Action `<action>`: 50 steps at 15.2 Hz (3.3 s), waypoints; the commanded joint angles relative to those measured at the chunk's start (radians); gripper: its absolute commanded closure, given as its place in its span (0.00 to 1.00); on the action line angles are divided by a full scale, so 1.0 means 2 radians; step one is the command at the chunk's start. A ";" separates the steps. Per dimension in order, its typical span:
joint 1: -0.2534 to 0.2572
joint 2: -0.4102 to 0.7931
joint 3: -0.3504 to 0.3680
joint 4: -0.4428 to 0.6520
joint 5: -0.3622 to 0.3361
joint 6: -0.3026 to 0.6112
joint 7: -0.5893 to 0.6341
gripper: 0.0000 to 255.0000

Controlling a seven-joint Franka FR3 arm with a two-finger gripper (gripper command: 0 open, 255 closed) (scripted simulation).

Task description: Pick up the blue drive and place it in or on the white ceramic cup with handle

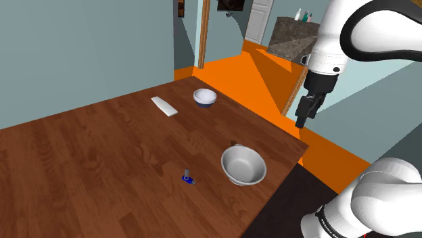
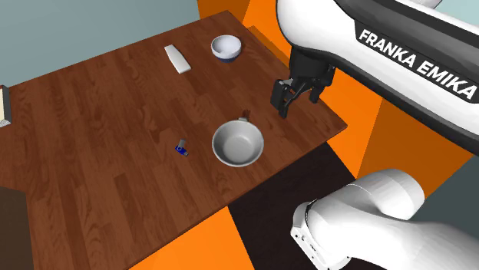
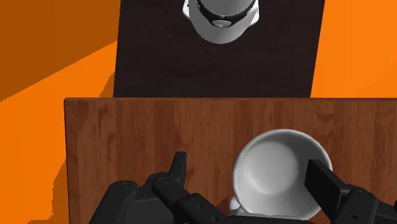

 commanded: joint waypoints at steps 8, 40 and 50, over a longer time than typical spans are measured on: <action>0.026 0.057 0.057 -0.036 0.043 0.114 0.043 0.00; 0.097 0.556 0.210 0.142 -0.120 0.484 0.314 0.00; 0.102 0.575 0.202 0.140 -0.135 0.503 0.324 0.00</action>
